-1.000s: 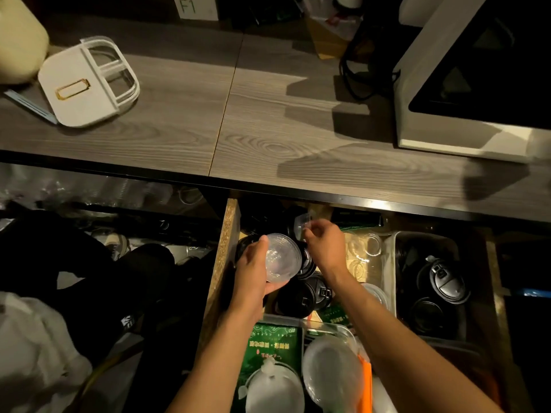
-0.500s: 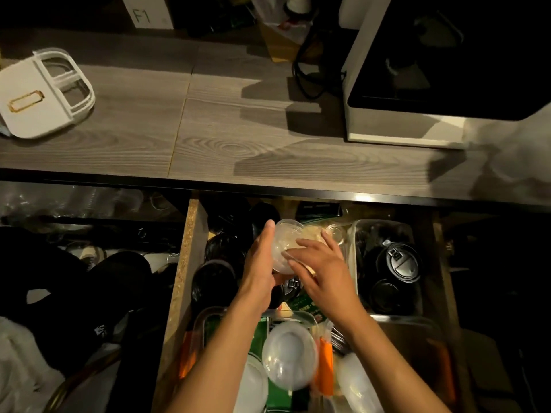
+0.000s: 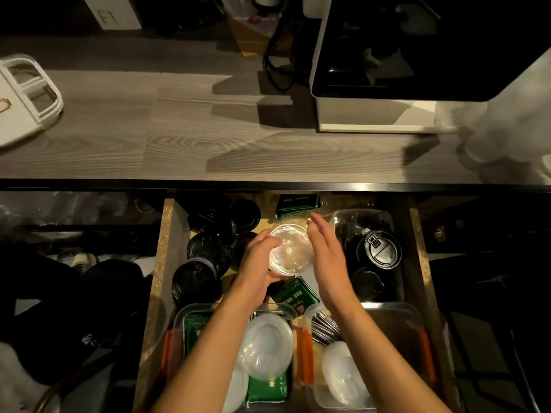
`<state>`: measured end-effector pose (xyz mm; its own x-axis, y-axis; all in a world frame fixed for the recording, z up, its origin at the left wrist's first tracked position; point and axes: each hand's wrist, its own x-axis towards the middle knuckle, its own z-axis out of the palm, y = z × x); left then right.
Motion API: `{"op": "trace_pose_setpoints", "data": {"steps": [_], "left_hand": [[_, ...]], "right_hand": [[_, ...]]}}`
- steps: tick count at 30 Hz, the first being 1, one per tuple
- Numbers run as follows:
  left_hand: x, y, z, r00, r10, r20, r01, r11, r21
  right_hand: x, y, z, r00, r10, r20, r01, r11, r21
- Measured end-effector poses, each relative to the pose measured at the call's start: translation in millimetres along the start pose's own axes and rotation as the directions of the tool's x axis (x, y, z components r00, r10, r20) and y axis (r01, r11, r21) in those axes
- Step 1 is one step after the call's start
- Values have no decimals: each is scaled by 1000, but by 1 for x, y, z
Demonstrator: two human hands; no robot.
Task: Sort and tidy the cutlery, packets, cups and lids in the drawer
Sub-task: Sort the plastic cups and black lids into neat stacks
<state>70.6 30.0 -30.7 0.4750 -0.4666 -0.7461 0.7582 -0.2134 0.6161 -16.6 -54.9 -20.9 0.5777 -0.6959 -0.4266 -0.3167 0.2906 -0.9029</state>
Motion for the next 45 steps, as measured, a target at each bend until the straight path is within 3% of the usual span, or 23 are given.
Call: {"op": "trace_pose_setpoints", "data": {"steps": [3,8,12,14,15,16,18,21,23,27,31,34,37,40,45], "left_hand": [[1,-1,6,1000,-14,13,14,1000,5],[4,-1,6,999,-15,-38,18,996,86],[13,0,-4,994,-28,-110,42,991,126],[19,4,-16,986,-24,-163,45,991,127],[23,6,-24,983,-17,-184,41,991,125],[27,8,-31,979,-13,-204,38,992,119],[34,9,-45,973,-6,-230,32,993,110],[40,7,-57,972,11,-236,16,993,114],[42,5,-60,973,10,-231,16,994,112],[42,2,-63,974,2,-226,22,995,102],[40,3,-61,973,39,-226,-11,992,126],[35,8,-55,975,20,-223,3,995,101],[23,12,-40,980,-1,-200,13,998,59],[6,15,-20,988,-16,-151,21,999,35],[-16,11,3,1000,1,31,-3,998,58]], "right_hand": [[10,0,9,980,197,31,-199,977,70],[13,5,17,991,137,-2,-137,990,32],[27,14,14,954,259,152,-258,966,-29],[43,23,10,962,255,102,-239,960,-149],[54,31,6,984,177,25,-161,937,-312],[66,40,2,996,88,-35,-93,861,-501],[83,53,-2,1000,-26,-14,5,637,-771],[98,67,2,994,-9,105,99,415,-905],[107,73,6,991,-30,127,129,383,-915],[106,70,9,995,-92,33,75,504,-861],[83,49,6,962,-269,-38,142,616,-775],[60,25,2,921,-343,-184,181,796,-578],[37,-2,-3,910,-298,-288,208,930,-304],[18,-18,-5,945,-270,-184,232,951,-202],[2,-4,-5,957,-274,-92,216,891,-399]]}}
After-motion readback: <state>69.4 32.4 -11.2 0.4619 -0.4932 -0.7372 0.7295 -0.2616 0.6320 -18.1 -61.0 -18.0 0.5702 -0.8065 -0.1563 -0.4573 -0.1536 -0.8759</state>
